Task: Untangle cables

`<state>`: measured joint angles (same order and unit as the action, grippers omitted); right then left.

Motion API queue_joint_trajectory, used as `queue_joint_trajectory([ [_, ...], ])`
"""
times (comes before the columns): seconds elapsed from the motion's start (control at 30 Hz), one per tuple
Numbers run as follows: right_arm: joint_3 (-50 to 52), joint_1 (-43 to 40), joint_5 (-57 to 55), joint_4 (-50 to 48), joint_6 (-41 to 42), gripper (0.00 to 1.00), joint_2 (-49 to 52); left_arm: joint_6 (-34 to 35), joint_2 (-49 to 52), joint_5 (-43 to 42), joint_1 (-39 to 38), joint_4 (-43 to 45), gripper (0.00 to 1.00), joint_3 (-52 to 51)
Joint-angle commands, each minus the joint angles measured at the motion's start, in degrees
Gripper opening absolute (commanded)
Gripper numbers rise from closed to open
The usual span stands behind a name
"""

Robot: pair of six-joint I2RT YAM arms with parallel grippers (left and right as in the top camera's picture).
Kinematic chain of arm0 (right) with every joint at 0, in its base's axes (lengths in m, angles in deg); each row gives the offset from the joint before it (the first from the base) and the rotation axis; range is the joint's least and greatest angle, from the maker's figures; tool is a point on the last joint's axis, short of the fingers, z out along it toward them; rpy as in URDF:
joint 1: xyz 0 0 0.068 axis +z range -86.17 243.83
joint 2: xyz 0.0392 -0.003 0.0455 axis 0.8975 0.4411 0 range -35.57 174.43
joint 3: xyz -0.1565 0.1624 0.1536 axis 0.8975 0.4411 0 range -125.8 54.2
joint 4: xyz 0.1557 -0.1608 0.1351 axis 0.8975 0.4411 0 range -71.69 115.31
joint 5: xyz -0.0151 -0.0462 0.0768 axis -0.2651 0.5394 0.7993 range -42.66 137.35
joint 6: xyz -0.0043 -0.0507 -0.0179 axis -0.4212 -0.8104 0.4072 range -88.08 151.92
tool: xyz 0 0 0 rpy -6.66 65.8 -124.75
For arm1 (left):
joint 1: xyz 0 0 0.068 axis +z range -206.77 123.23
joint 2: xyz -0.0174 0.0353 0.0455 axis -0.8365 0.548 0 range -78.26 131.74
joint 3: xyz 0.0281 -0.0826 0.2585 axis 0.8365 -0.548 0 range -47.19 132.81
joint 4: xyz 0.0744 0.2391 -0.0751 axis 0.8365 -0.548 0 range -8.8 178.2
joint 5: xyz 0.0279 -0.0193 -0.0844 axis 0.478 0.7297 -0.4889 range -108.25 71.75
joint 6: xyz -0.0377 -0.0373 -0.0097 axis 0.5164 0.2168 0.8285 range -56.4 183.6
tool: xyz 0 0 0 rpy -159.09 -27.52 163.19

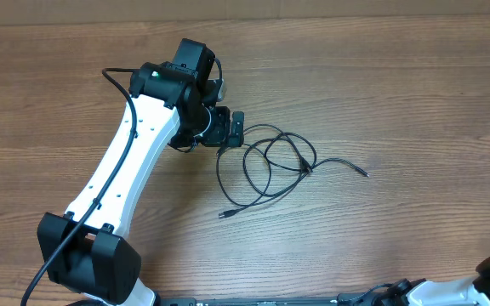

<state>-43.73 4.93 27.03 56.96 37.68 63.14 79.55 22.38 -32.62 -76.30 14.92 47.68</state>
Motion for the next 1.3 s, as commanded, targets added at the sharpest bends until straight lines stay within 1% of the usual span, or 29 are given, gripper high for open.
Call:
queue_joint_trajectory([
  [0.0,-0.70,-0.44,0.46,0.31,0.26,0.04,1.66,-0.94,-0.24,-0.22,-0.37,0.04,1.00,0.15],
  [0.17,-0.70,-0.44,3.65,0.90,0.26,0.06,4.09,-0.94,-0.24,-0.22,-0.37,0.04,1.00,0.15],
  [0.53,-0.70,0.02,13.40,0.52,0.24,0.05,6.10,-0.94,-0.24,-0.22,-0.37,0.04,1.00,0.15],
  [0.93,-0.70,4.50,13.55,0.57,-0.02,0.05,8.55,-0.94,-0.24,-0.22,-0.37,0.04,1.00,0.15],
  [1.27,-0.70,6.56,14.01,1.31,0.00,0.05,10.67,-0.94,-0.24,-0.22,-0.37,0.04,1.00,0.15],
])
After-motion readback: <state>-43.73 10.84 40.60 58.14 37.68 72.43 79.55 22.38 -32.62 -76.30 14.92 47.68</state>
